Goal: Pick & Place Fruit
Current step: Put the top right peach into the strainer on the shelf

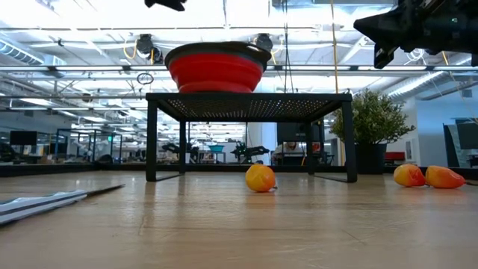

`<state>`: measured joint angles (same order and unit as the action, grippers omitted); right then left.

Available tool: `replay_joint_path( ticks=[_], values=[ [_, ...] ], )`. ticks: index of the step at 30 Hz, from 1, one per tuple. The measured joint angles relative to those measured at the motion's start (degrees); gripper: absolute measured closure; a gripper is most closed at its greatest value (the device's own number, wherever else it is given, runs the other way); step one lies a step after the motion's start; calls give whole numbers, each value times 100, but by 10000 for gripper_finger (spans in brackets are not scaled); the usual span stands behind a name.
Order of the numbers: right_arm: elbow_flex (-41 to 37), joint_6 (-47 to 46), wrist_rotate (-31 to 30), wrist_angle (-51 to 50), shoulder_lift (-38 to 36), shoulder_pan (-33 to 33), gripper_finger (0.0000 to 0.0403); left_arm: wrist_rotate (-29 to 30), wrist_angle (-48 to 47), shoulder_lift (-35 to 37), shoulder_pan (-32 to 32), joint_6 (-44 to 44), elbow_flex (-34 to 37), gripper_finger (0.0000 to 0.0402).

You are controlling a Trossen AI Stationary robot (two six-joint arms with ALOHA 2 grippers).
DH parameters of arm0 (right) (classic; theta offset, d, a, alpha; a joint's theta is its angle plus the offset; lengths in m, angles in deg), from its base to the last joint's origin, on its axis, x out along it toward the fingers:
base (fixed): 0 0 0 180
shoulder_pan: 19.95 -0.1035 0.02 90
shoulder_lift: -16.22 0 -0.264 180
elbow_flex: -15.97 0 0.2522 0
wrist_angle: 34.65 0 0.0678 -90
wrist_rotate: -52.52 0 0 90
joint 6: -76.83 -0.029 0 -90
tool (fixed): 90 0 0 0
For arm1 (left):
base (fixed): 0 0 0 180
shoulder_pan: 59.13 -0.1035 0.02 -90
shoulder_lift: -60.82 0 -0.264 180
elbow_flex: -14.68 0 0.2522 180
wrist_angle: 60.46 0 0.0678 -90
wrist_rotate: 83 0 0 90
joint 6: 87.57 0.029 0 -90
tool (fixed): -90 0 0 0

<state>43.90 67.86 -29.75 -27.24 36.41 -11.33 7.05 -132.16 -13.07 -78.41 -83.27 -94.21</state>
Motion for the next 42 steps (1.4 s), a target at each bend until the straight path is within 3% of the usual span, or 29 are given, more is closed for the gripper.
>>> replay_joint_path(
  ticks=[6, 14, 21, 34, 42],
  values=[
    [0, 0, -4, -32, 2, 0, 403, -70, -255, 245, 69, -36, 6, 281],
    [2, -14, 2, 3, 2, 0, 403, -837, 203, 725, 69, -59, 573, 307],
    [2, -508, 4, -35, 0, 0, 403, -1337, 1187, 1505, 74, -286, 1648, 307],
    [4, -373, 308, -459, 2, 0, 403, -1314, 3141, 2977, 386, -913, 4160, 307],
    [178, -384, 307, -924, 2, -1, 403, -1099, 3681, 3977, 596, -1054, 5230, 307]
  ],
)
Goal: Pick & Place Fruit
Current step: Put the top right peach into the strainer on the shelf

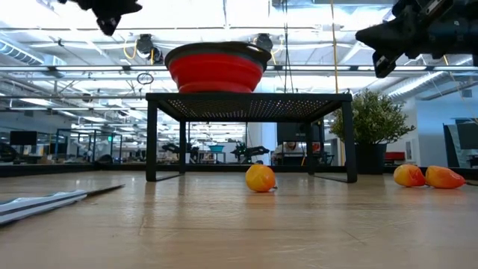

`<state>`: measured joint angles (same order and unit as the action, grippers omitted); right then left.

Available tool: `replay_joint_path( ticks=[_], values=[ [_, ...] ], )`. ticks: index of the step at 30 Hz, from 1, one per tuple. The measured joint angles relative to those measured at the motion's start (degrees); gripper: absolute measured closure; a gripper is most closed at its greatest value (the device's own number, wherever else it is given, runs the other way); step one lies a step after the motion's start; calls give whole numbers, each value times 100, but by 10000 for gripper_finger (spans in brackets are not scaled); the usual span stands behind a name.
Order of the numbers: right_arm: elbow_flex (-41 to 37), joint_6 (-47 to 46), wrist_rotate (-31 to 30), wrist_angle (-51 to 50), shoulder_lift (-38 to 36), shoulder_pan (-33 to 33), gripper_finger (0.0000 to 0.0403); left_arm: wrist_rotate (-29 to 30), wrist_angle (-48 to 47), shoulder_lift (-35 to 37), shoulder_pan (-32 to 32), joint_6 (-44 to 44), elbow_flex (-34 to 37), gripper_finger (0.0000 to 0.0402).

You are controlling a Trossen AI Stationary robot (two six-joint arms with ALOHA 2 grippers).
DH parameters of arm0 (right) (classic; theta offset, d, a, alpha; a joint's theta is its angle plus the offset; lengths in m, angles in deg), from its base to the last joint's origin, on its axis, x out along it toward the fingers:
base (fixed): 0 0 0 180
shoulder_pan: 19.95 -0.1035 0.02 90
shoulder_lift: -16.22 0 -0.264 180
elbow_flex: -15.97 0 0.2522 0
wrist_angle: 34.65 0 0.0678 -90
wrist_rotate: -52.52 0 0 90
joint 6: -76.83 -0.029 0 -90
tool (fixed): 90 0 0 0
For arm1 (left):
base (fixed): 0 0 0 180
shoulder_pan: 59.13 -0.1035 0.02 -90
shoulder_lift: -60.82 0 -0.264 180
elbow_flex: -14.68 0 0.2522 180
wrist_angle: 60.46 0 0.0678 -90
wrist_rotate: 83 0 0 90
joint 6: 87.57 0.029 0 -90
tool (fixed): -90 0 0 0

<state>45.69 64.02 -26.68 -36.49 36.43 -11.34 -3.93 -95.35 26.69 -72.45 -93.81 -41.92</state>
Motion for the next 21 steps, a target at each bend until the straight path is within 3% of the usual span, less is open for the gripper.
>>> replay_joint_path(
  ticks=[7, 21],
  values=[
    [937, -1, 0, -1774, 75, -10, 403, 442, 386, 785, 151, -55, 760, 307],
    [3092, 39, 13, -5247, 1186, -118, 403, 505, 1774, 1659, 341, -142, 2173, 307]
  ],
)
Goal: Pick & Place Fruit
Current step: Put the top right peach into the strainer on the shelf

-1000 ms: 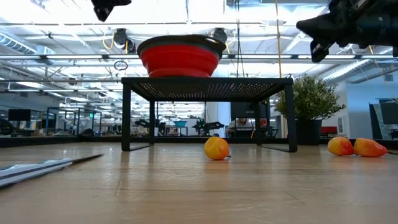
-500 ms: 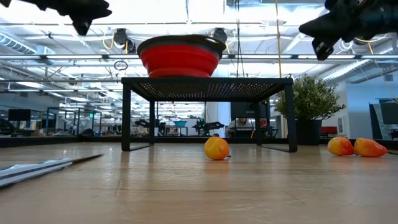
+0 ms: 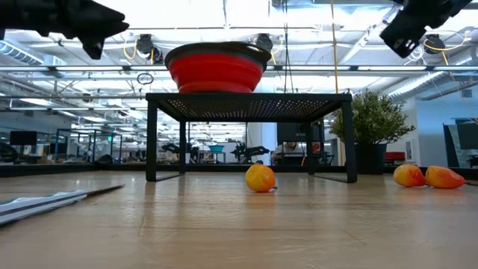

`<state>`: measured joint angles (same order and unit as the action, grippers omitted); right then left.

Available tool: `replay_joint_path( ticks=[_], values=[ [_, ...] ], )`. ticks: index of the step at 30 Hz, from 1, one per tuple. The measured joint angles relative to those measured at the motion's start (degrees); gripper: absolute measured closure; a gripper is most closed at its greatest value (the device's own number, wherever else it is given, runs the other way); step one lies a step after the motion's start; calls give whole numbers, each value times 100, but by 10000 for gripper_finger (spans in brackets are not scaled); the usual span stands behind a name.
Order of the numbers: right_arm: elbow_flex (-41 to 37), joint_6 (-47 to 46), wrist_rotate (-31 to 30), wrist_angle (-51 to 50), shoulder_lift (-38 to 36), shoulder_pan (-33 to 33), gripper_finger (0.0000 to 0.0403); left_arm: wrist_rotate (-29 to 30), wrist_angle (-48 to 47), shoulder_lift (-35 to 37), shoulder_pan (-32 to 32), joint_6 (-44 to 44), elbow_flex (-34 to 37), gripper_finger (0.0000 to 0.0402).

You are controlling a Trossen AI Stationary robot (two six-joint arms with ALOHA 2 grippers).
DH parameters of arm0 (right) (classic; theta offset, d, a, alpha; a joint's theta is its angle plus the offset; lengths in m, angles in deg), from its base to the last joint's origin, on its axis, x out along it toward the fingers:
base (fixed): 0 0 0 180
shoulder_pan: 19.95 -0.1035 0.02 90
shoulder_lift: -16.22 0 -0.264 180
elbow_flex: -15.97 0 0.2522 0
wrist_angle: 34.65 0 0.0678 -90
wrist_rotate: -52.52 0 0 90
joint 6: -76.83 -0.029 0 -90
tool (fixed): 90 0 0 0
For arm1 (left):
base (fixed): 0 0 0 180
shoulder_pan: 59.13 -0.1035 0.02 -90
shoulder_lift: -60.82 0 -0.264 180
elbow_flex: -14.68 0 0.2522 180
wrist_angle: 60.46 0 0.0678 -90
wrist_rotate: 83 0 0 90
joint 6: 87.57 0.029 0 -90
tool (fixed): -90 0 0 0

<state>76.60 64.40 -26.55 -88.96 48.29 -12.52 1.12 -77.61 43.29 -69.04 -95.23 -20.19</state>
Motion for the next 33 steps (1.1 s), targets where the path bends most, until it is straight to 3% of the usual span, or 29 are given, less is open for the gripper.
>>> replay_joint_path(
  ticks=[6, 20, 26, 33],
  values=[
    [508, -231, 137, -979, 551, -437, 403, 2, 99, 78, 0, -21, 182, 307],
    [977, -384, -68, -1578, 2298, -1755, 403, 2, 52, 80, 0, -107, 182, 307],
    [977, -1087, -190, -2310, 2811, -2124, 403, 3, 47, 80, 0, -152, 182, 307],
    [977, -1918, -192, -2463, 2910, -2181, 403, 3, 43, 80, 0, -152, 182, 307]
  ],
)
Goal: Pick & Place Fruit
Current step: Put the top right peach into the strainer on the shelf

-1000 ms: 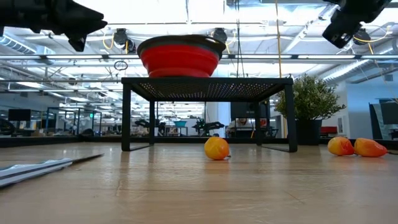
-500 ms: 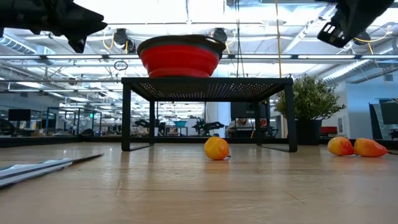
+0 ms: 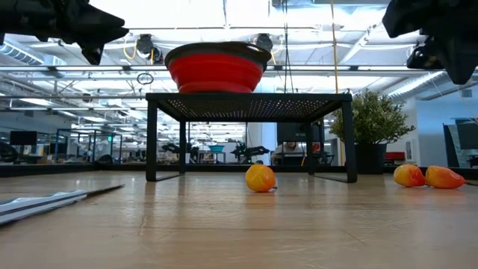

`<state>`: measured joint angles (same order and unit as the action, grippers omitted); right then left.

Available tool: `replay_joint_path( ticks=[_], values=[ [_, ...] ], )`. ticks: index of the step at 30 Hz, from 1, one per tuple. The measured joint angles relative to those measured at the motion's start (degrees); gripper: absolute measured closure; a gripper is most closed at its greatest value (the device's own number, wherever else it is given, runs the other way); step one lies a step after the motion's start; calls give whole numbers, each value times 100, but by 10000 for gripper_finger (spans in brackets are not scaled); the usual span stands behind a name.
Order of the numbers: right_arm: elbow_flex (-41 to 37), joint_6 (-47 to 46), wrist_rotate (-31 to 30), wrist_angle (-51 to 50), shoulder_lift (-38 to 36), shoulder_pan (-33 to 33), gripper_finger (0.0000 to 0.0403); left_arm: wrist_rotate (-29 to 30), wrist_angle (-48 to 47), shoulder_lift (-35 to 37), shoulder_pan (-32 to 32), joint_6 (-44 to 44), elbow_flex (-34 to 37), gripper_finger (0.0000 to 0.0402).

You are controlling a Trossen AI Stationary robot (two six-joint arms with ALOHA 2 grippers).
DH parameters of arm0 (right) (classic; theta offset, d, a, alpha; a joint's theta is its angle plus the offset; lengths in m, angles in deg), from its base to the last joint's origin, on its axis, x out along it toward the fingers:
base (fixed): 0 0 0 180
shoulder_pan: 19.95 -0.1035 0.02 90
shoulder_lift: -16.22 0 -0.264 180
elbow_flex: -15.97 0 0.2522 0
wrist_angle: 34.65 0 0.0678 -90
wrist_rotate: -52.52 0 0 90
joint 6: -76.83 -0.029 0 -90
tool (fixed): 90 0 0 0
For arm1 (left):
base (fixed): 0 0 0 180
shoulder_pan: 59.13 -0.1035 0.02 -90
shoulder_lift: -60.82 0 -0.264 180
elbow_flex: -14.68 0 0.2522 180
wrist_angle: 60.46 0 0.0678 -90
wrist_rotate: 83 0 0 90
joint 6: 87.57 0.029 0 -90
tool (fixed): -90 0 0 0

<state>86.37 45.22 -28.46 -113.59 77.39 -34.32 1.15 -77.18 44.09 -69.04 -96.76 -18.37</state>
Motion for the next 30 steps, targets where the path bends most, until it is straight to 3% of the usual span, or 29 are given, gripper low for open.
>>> replay_joint_path(
  ticks=[10, 23, 30],
  values=[
    [-1, -931, 2, -95, 0, 0, 377, -2, -7, 0, 0, -3, 0, 307],
    [-2, -1275, -40, -90, 0, 0, 230, -4, -12, 0, -1, -101, -4, 307],
    [-73, -1527, -602, -5, -2, 3, 164, -4, -30, 0, 0, -131, -4, 307]
  ],
)
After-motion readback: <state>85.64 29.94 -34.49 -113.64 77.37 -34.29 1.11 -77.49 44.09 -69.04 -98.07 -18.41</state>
